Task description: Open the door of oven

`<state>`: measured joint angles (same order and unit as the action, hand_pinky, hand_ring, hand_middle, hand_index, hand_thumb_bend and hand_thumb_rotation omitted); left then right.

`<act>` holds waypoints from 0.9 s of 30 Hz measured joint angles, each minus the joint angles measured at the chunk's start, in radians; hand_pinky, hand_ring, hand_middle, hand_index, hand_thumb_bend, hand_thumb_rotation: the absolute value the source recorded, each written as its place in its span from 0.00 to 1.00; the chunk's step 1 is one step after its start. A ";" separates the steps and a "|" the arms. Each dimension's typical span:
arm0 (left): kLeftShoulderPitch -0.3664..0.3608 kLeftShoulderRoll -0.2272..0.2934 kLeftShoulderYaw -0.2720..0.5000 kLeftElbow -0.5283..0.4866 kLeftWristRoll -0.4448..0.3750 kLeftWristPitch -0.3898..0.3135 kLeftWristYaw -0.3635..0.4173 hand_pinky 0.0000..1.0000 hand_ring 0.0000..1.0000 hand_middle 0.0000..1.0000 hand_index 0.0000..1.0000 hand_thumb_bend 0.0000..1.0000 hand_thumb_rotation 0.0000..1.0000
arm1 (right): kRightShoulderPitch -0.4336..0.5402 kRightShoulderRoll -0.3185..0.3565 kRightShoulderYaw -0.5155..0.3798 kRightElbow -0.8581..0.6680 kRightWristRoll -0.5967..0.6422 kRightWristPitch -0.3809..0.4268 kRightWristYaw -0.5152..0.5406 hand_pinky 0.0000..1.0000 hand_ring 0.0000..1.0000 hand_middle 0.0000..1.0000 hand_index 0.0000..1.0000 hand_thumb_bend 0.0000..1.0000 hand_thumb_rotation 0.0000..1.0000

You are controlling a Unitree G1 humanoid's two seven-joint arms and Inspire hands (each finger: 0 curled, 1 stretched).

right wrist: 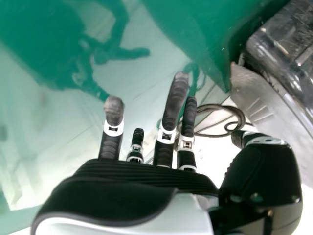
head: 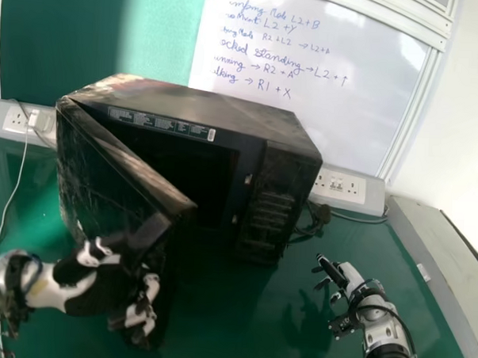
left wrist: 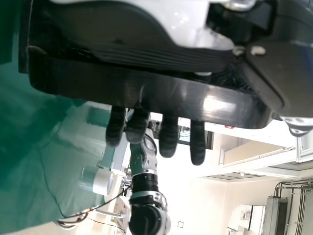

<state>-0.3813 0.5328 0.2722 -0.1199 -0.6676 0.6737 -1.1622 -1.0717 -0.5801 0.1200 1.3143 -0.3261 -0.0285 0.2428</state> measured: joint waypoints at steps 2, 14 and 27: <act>-0.014 0.014 0.026 -0.002 -0.028 0.043 0.021 0.00 0.01 0.06 0.44 0.51 0.05 | 0.000 -0.001 0.001 0.000 0.000 -0.002 0.000 0.10 0.17 0.30 0.68 0.58 0.55; -0.058 0.091 0.088 0.130 -0.080 0.060 0.017 0.00 0.01 0.06 0.47 0.50 0.06 | 0.000 -0.012 0.000 -0.001 0.000 -0.005 0.002 0.11 0.18 0.30 0.67 0.59 0.55; -0.030 0.098 0.101 0.133 -0.051 0.004 0.022 0.00 0.03 0.07 0.47 0.50 0.06 | 0.000 -0.017 0.001 -0.001 0.000 -0.005 0.002 0.11 0.17 0.30 0.67 0.58 0.55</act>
<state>-0.4118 0.6309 0.3728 0.0130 -0.7181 0.6782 -1.1402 -1.0715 -0.5967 0.1207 1.3131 -0.3261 -0.0332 0.2450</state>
